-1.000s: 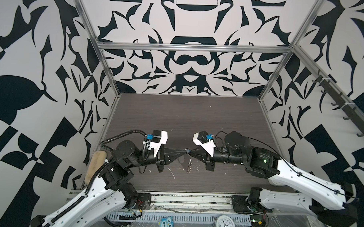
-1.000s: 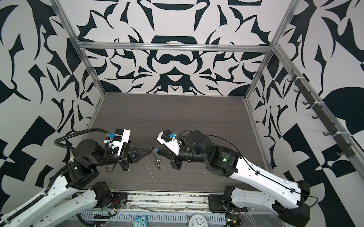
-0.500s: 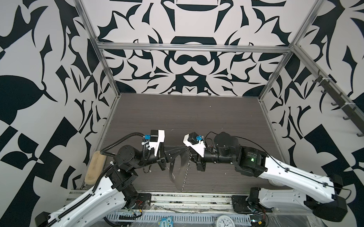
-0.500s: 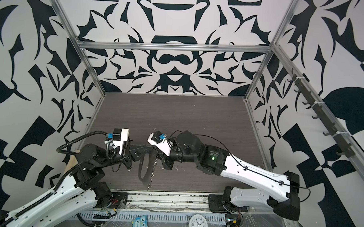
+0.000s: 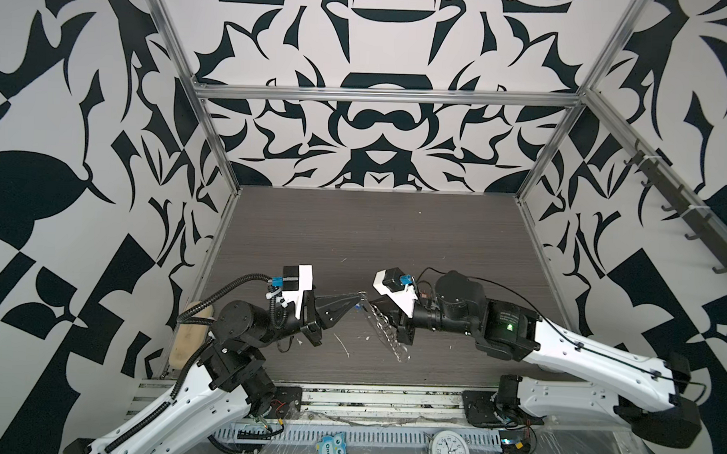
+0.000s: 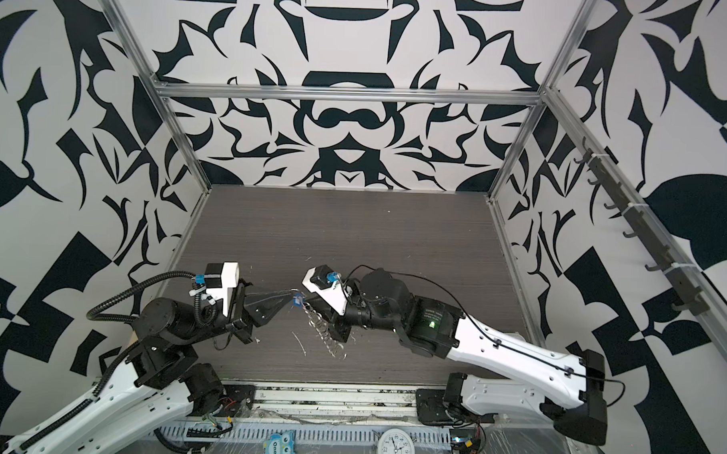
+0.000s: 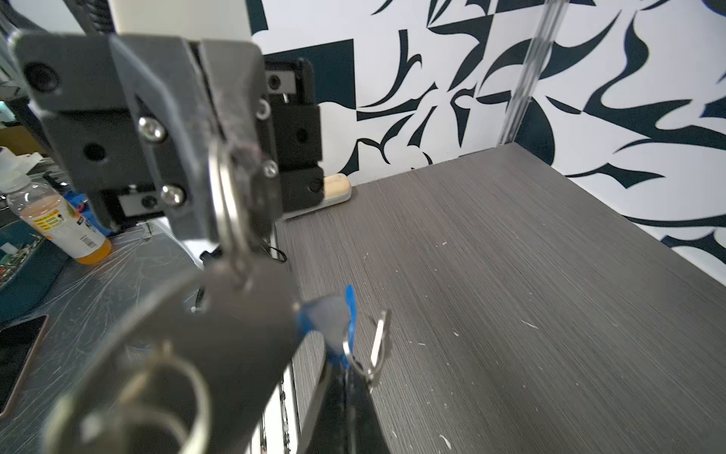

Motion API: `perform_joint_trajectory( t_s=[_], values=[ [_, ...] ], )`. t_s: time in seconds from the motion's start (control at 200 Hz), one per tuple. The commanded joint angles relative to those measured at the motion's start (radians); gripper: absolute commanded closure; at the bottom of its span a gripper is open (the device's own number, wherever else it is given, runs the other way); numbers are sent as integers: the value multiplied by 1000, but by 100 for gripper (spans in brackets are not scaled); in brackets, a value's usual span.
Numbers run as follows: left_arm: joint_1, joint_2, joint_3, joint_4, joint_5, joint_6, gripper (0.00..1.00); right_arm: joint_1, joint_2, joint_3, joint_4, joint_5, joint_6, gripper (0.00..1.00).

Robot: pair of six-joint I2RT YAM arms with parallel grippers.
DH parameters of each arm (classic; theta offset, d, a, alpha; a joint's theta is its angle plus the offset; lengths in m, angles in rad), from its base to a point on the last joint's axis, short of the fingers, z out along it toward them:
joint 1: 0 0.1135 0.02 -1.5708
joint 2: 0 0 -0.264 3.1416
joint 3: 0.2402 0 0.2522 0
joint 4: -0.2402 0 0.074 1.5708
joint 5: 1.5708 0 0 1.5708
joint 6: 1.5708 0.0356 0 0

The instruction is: Remove the keys from the keyring

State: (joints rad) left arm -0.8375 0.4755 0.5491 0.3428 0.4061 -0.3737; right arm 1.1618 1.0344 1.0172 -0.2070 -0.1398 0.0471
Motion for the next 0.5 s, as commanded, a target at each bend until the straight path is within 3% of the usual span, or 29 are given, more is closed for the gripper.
perform_joint_trajectory(
  t_s=[0.0,0.245,0.495],
  values=[
    [0,-36,0,-50,-47,25,100,0,-60,-38,-25,135,9,100],
    [0,-67,-20,-103,-105,23,100,-68,-129,-133,-51,228,49,100],
    [0,-9,-82,-116,-224,6,100,-183,-109,-250,-11,162,147,100]
  ],
)
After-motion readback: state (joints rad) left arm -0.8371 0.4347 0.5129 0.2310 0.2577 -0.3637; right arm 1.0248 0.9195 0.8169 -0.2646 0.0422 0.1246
